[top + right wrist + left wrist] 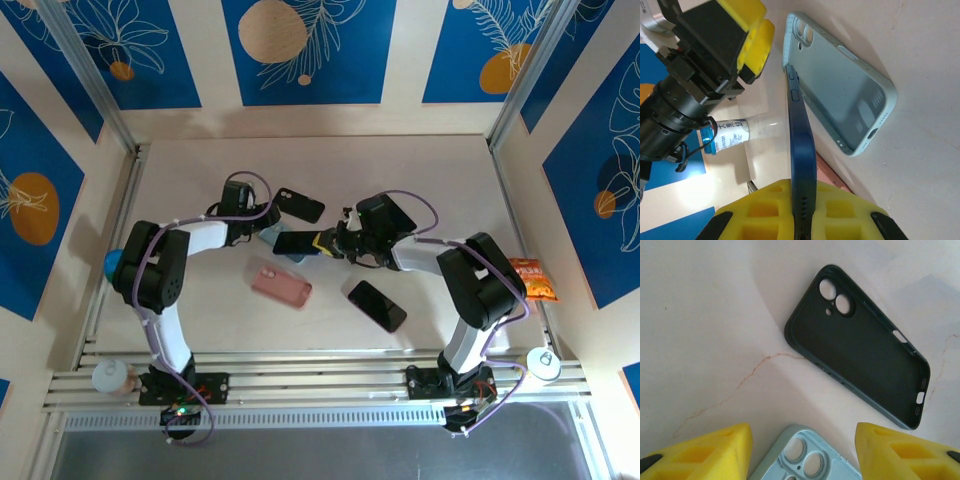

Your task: Put the phone into the phone case

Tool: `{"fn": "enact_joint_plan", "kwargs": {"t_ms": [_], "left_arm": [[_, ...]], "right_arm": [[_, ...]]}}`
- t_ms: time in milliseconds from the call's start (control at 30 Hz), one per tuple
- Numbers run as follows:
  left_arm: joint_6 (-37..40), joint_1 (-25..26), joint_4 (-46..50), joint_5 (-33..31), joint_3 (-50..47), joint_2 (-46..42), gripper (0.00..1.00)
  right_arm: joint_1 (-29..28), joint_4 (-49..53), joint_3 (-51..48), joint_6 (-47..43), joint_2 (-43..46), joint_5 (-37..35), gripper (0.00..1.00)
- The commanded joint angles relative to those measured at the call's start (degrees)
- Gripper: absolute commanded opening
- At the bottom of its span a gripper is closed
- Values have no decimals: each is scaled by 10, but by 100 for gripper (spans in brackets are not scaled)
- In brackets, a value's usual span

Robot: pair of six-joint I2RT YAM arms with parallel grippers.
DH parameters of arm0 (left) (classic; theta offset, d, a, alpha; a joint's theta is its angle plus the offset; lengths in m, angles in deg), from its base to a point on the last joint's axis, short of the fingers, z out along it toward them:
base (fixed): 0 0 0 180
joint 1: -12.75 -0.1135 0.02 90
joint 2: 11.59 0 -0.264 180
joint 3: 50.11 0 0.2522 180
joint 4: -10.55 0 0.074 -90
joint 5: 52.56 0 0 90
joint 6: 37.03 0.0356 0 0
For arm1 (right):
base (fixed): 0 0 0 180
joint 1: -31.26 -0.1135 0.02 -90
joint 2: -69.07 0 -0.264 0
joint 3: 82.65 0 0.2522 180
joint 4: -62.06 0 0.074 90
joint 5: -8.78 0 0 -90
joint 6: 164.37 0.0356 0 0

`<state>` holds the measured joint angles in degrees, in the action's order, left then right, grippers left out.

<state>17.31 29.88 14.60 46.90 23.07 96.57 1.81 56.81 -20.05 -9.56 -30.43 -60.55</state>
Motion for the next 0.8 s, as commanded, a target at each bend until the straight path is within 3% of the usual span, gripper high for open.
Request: {"fn": "enact_joint_plan", "kwargs": {"t_ms": [0, 767], "left_arm": [[-7, 2, -18, 18, -22, 8, 58], [-122, 37, -94, 49, -151, -90, 58]], "right_arm": [[4, -29, 21, 6, -3, 7, 0], [23, 27, -16, -31, 38, 30, 0]]}}
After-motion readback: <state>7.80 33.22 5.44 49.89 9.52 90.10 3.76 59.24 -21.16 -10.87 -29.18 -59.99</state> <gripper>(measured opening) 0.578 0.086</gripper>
